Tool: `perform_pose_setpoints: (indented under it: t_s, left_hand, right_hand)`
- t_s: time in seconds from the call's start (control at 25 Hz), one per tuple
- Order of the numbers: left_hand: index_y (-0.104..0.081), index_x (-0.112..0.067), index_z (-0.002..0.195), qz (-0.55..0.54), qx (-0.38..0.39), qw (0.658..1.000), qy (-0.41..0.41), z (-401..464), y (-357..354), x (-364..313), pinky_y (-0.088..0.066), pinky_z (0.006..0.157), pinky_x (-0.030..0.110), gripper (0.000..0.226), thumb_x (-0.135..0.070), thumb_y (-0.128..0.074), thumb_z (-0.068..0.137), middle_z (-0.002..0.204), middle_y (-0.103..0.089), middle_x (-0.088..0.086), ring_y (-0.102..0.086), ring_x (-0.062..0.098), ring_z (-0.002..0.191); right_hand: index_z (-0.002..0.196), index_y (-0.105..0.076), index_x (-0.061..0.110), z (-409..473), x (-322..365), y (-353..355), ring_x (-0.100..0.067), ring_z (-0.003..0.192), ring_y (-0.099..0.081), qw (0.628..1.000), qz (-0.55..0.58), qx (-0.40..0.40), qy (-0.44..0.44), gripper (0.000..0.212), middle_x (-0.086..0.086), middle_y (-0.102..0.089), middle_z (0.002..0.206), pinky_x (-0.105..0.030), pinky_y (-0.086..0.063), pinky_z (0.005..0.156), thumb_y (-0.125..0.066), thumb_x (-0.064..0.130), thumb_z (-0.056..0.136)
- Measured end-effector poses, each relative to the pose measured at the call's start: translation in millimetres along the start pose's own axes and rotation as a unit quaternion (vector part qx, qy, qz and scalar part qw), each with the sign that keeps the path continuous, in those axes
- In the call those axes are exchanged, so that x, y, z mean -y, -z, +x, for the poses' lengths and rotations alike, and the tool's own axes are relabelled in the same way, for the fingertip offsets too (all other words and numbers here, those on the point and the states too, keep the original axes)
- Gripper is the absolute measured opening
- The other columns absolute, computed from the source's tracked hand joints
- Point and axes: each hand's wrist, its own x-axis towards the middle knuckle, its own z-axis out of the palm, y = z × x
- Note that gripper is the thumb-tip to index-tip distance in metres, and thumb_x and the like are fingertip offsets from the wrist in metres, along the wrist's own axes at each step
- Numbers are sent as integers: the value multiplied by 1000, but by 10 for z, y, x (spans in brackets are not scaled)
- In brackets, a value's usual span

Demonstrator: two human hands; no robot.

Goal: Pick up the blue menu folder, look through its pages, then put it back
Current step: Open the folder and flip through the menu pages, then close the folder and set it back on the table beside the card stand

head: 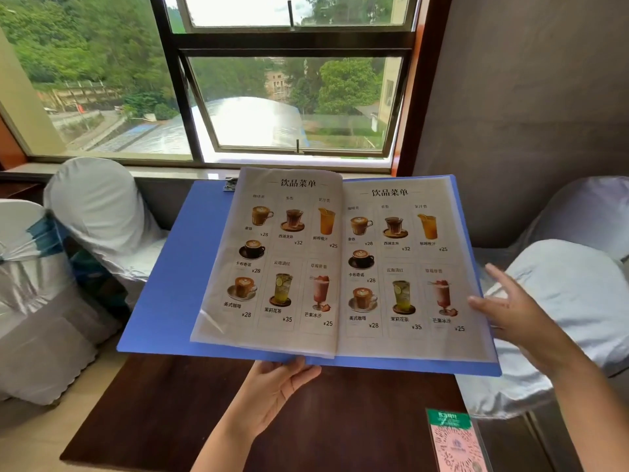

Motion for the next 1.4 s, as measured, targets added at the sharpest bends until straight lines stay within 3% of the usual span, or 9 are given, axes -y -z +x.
perform_pose_setpoints:
  t_s: [0.12,0.44,0.64,0.72,0.84,0.96,1.08,1.24,1.4]
  left_hand:
    - [-50,-1,121,19,-3,1000,9,28,6,-17,-60,65,32,53,6,-59,70,100,-67,18,-72,25,82]
    - [-52,-11,121,153,-12,988,-8,30,39,-65,-59,72,31,40,8,-53,86,102,-72,6,-70,24,91]
    - [-50,-21,119,437,-23,898,-41,16,-65,-202,-51,92,50,28,-7,-47,95,97,-75,0,-72,14,88]
    - [-49,-27,117,488,0,872,-27,-1,-73,-266,-50,96,43,31,-7,-49,94,105,-71,-6,-70,8,92]
    - [-45,-28,131,363,115,924,-29,-4,-1,-397,-52,90,28,58,-6,-62,80,122,-67,-3,-61,14,113]
    - [-51,-29,130,183,71,981,5,65,-12,-471,-58,78,34,50,-23,-65,82,117,-69,10,-67,24,101]
    - [-63,-16,118,242,40,969,6,156,-52,-427,-58,73,29,40,-28,-64,80,112,-72,8,-69,22,99]
    - [-68,-11,110,209,33,977,4,206,-53,-329,-59,77,34,35,-25,-63,79,108,-73,11,-70,25,96]
    - [-68,-8,109,194,23,981,19,270,-20,-184,-59,78,34,34,-23,-61,79,105,-74,12,-70,24,93]
  right_hand:
    - [132,-43,27,4,-88,56,-27,90,-69,998,52,38,-2,57,-13,-71,97,-51,-59,72,-60,13,80]
    - [107,-53,51,12,-222,46,-25,89,-71,992,97,59,49,47,-8,-72,94,-39,-61,59,-58,10,82]
    - [108,-57,46,42,-359,-72,-26,90,-71,981,170,74,48,45,-11,-68,102,-39,-61,59,-59,14,77]
    - [111,-56,43,57,-425,-114,-26,90,-71,978,189,79,45,46,-9,-69,101,-38,-60,57,-60,15,75]
    - [118,-53,41,59,-474,-135,-28,90,-71,975,198,87,48,47,-7,-71,99,-39,-60,56,-59,17,77]
    - [120,-52,37,61,-451,-171,-26,82,-72,971,209,99,52,47,-5,-74,91,-36,-60,54,-57,12,80]
    - [118,-55,31,36,-386,-228,-19,74,-73,968,211,110,80,38,1,-76,90,-27,-57,51,-50,7,90]
    - [122,-56,32,5,-269,-192,-16,91,-70,971,201,99,78,32,2,-72,108,-22,-55,59,-37,35,97]
    - [122,-55,25,18,-259,-118,-20,93,-70,970,201,109,78,39,-2,-72,108,-25,-57,63,-57,26,83]
